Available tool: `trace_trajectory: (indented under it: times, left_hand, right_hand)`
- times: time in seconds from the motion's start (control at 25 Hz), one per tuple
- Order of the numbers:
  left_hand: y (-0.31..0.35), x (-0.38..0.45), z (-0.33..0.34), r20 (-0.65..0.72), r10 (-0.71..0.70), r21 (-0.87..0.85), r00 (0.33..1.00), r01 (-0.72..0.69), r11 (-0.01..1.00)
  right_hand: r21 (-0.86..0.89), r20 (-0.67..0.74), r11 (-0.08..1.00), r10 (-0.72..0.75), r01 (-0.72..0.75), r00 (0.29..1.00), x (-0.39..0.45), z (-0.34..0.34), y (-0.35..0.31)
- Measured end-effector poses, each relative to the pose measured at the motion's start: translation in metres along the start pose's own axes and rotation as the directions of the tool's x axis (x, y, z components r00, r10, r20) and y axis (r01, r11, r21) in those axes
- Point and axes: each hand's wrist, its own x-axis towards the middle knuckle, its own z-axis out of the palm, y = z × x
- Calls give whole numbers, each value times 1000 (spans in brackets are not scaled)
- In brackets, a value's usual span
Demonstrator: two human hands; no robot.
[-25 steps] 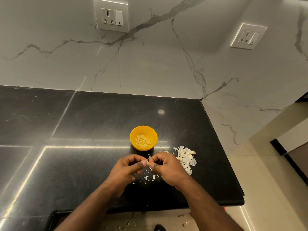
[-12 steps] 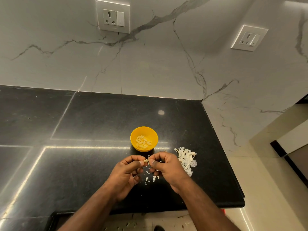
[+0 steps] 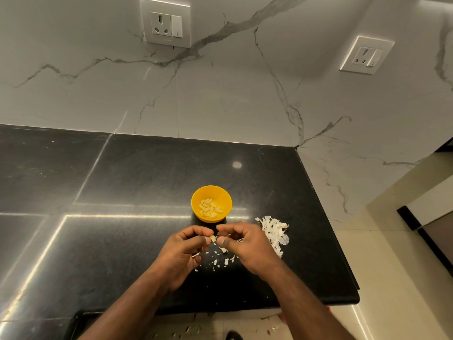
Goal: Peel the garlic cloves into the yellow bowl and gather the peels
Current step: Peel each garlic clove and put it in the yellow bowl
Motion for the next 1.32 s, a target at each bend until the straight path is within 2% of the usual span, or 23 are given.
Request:
trace_trajectory:
  times: [0.12, 0.32, 0.76, 0.88, 1.0, 1.08, 1.24, 1.32]
  left_hand:
    - [-1, 0, 1, 8, 4, 24, 1000, -5, 1000]
    - [0, 0, -3, 40, -6, 31, 999, 4, 1000]
    - [-4, 4, -9, 40, -2, 35, 999, 1, 999]
    - [-3, 4, -9, 35, -2, 50, 999, 0, 999]
    - [-3, 4, -9, 19, -1, 52, 1000, 0, 999]
    - [-4, 3, -9, 10, -5, 39, 1000, 4, 999]
    - [-5, 4, -9, -32, 4, 80, 999, -1, 997]
    - [-5, 4, -8, -56, 13, 109, 998, -7, 994]
  right_hand:
    - [10, 66, 998, -62, 61, 996, -3, 7, -5]
    - [6, 27, 995, -104, 103, 994, -5, 11, -4]
    - [185, 44, 983, -5, -3, 999, -6, 10, -4]
    - [187, 54, 982, 10, -20, 998, -5, 11, -3]
    - [206, -4, 976, 72, -70, 997, -2, 12, -2]
    - [123, -92, 989, 90, -78, 992, 0, 7, 2]
    - [-214, -214, 973, 39, -86, 976, 1, -4, 7]
    - [-246, -223, 967, 12, -68, 975, 1, -5, 4]
